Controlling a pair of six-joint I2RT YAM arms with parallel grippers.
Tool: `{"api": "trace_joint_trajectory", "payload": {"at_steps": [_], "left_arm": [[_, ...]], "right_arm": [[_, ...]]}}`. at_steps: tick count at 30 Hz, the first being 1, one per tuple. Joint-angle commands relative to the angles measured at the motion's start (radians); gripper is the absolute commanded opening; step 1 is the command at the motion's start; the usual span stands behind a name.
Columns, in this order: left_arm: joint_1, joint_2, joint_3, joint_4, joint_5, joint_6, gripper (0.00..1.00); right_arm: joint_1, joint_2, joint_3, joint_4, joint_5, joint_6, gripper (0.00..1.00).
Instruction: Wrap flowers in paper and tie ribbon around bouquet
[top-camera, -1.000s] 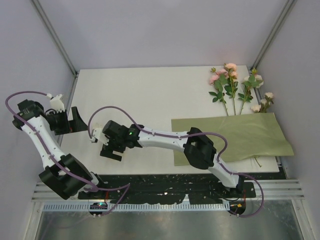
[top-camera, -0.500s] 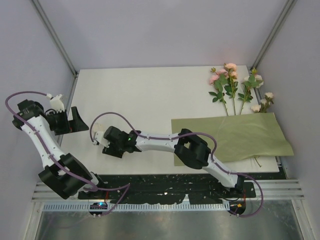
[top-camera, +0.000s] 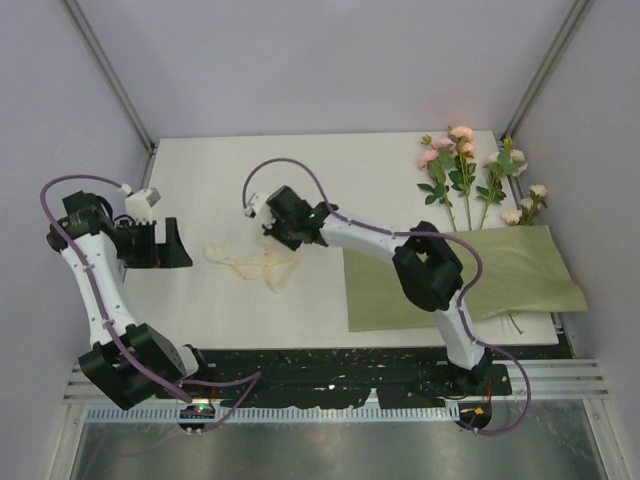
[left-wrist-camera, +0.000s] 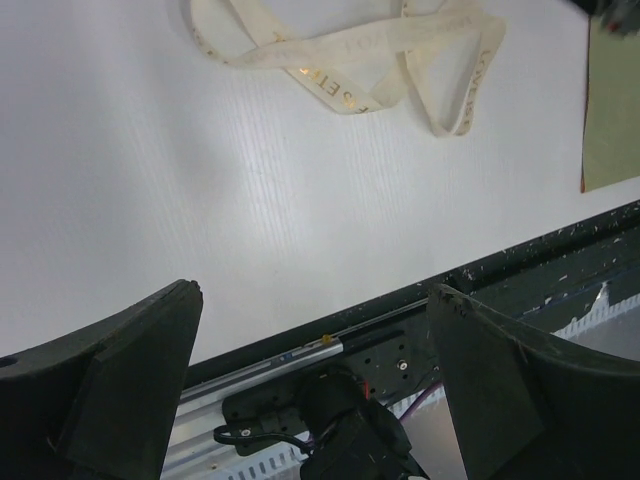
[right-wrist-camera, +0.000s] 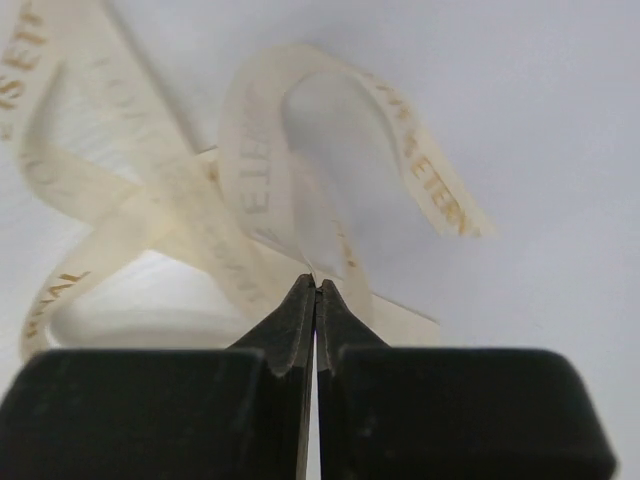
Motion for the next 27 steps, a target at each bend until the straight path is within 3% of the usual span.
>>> {"api": "trace_joint_trajectory", "payload": {"at_steps": [1,7,13,19,24,27], "left_arm": [[-0.087,-0.073,-0.019,-0.028,-0.073,-0.05,1.0],[-0.198,-0.054,0.011,0.023,-0.096,-0.096,1.0],[-0.282,-0.042,0.037,0.095,-0.131,-0.156,1.0],[-0.279,0.005,0.07,0.086,-0.082,-0.197,1.0],[-0.279,0.001,0.064,0.089,-0.091,-0.197,1.0],[-0.276,0.005,0.064,0.091,-0.088,-0.213,1.0]], "right_arm": [[-0.168,-0.27,-0.004,0.042,0.005,0.0,0.06],[-0.395,-0.416,-0.003,0.042,-0.105,-0.005,0.06],[-0.513,-0.433,0.087,0.024,-0.215,0.023,0.05],[-0.421,-0.37,0.054,-0.036,-0.413,0.064,0.06],[-0.245,-0.323,-0.035,0.026,-0.458,0.07,0.06],[-0.176,-0.248,-0.008,0.054,-0.449,0.098,0.05]]}}
